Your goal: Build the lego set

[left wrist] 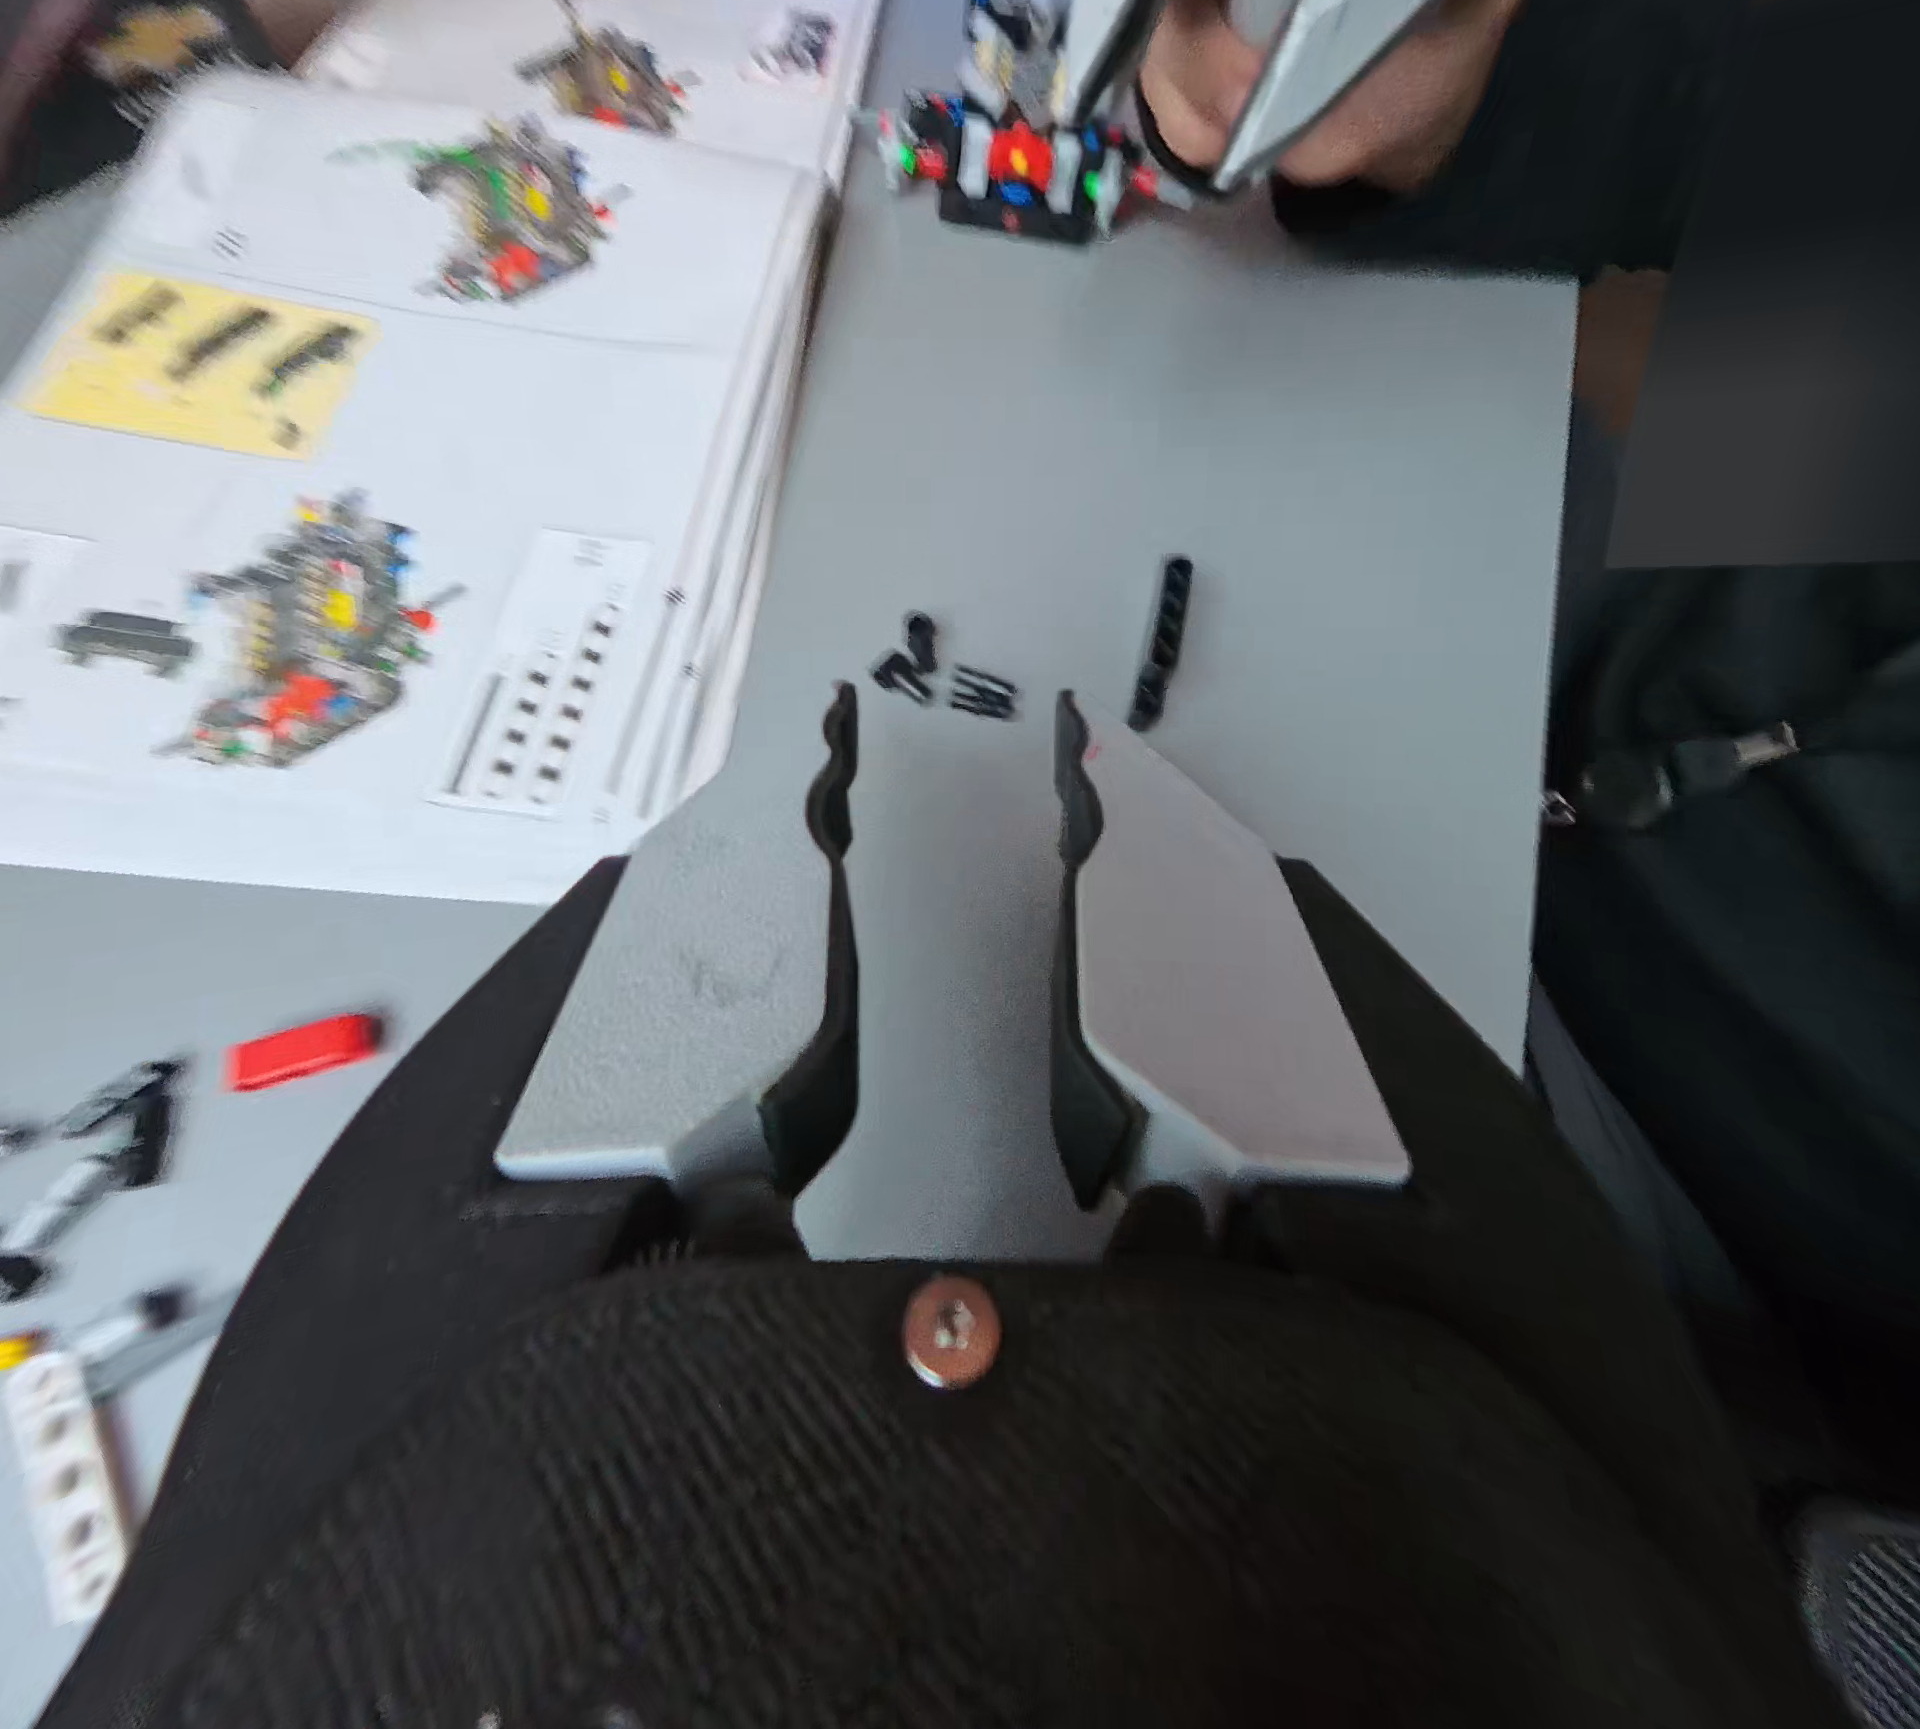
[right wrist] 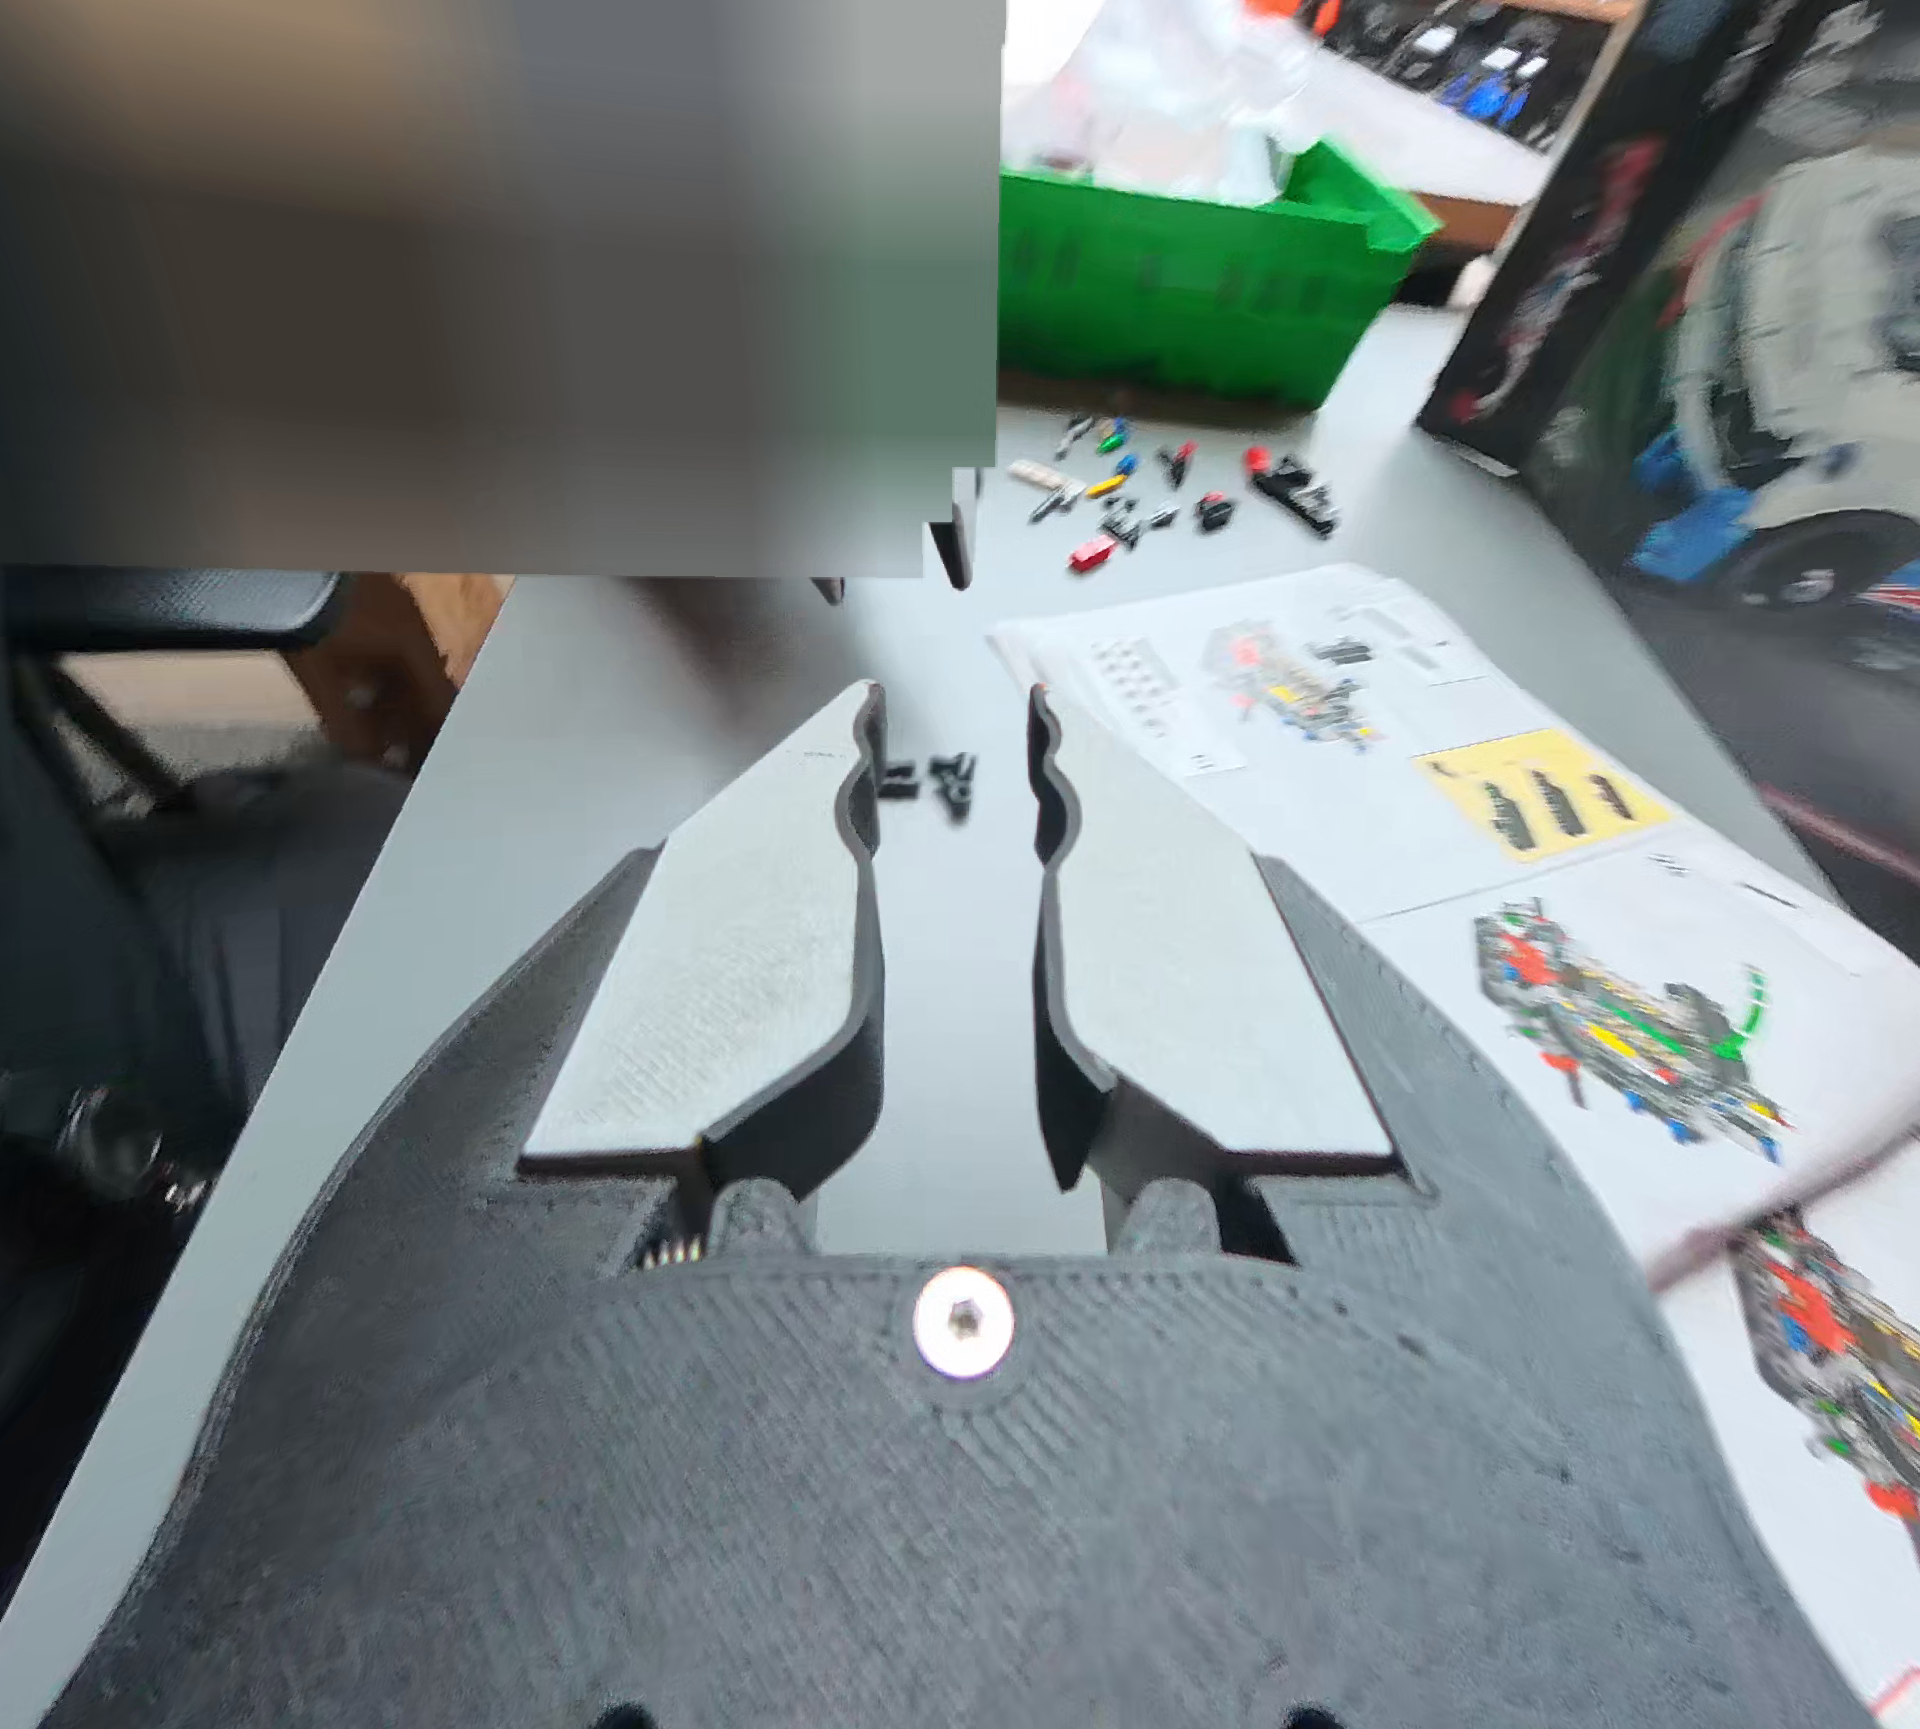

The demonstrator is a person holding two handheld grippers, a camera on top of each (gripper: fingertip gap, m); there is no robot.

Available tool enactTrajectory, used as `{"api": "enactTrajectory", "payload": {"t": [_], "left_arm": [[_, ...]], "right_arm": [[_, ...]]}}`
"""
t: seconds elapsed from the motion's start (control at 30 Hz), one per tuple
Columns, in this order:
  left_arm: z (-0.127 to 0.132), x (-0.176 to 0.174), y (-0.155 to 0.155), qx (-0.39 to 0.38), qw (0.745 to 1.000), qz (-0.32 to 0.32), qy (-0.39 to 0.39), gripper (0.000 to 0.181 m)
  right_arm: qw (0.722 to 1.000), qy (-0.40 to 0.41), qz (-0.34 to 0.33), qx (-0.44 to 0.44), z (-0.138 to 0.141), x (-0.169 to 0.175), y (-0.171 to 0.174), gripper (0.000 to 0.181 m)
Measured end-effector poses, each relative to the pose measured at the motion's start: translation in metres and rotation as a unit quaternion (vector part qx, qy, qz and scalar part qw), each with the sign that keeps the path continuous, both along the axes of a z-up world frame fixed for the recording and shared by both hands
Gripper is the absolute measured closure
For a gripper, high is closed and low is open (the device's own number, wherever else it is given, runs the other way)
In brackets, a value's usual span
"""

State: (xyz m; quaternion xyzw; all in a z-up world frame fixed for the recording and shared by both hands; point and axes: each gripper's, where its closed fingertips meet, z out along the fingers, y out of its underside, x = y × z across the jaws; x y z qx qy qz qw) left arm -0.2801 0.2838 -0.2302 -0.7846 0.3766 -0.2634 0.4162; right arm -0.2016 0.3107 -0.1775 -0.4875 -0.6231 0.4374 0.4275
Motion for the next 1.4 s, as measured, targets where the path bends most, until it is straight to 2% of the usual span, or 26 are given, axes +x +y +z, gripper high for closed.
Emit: {"api": "enactTrajectory", "payload": {"t": [0.03, 0.13, 0.27, 0.47, 0.6, 0.73, 0.8, 0.9, 1.0, 1.1, 1.13, 1.17, 1.2, 1.23, 1.27, 1.3, 1.37, 1.4], "left_arm": [[0.012, -0.003, 0.009, 0.022, 1.000, 0.011, -0.007, 0.143], [0.041, -0.006, 0.035, 0.069, 0.997, 0.028, -0.018, 0.141], [0.060, 0.002, 0.068, 0.096, 0.994, 0.028, -0.034, 0.141], [0.083, 0.011, 0.088, 0.157, 0.984, 0.044, -0.069, 0.144], [0.096, -0.018, 0.090, 0.191, 0.968, 0.108, -0.119, 0.148], [0.116, -0.066, 0.097, 0.207, 0.937, 0.207, -0.192, 0.157], [0.119, -0.078, 0.097, 0.207, 0.930, 0.220, -0.209, 0.159], [0.113, -0.087, 0.101, 0.199, 0.931, 0.240, -0.190, 0.158], [0.107, -0.085, 0.104, 0.184, 0.934, 0.240, -0.192, 0.146], [0.107, -0.072, 0.099, 0.169, 0.942, 0.193, -0.216, 0.162], [0.108, -0.071, 0.100, 0.171, 0.940, 0.192, -0.225, 0.157], [0.111, -0.075, 0.102, 0.181, 0.934, 0.203, -0.230, 0.143], [0.116, -0.079, 0.105, 0.200, 0.925, 0.219, -0.237, 0.118], [0.118, -0.081, 0.106, 0.206, 0.920, 0.227, -0.244, 0.101], [0.119, -0.078, 0.104, 0.197, 0.922, 0.219, -0.250, 0.096], [0.120, -0.079, 0.105, 0.190, 0.922, 0.224, -0.253, 0.079], [0.119, -0.078, 0.103, 0.196, 0.925, 0.218, -0.244, 0.094], [0.118, -0.077, 0.101, 0.201, 0.927, 0.210, -0.237, 0.108]], "right_arm": [[1.000, 0.017, -0.017, -0.007, 0.006, 0.002, 0.007, 0.156], [0.996, 0.054, -0.055, -0.036, 0.019, 0.008, 0.024, 0.153], [0.992, 0.080, -0.068, -0.071, 0.026, 0.016, 0.036, 0.153], [0.984, 0.146, -0.072, -0.070, 0.051, 0.027, 0.034, 0.150], [0.980, 0.162, -0.094, -0.064, 0.057, 0.030, 0.037, 0.145], [0.980, 0.159, -0.111, -0.050, 0.055, 0.030, 0.042, 0.144], [0.980, 0.155, -0.113, -0.042, 0.054, 0.028, 0.041, 0.145], [0.982, 0.147, -0.108, -0.040, 0.050, 0.024, 0.038, 0.146], [0.985, 0.134, -0.097, -0.043, 0.044, 0.019, 0.034, 0.142], [0.986, 0.127, -0.101, -0.043, 0.041, 0.017, 0.035, 0.132], [0.986, 0.124, -0.105, -0.042, 0.040, 0.016, 0.036, 0.127], [0.986, 0.121, -0.105, -0.042, 0.038, 0.016, 0.036, 0.123], [0.986, 0.118, -0.109, -0.042, 0.037, 0.016, 0.037, 0.119], [0.986, 0.115, -0.109, -0.044, 0.036, 0.015, 0.037, 0.115], [0.987, 0.112, -0.107, -0.049, 0.035, 0.014, 0.036, 0.112], [0.987, 0.107, -0.109, -0.053, 0.033, 0.013, 0.037, 0.107], [0.988, 0.096, -0.109, -0.057, 0.029, 0.012, 0.037, 0.100], [0.988, 0.092, -0.106, -0.059, 0.027, 0.011, 0.037, 0.100]]}}
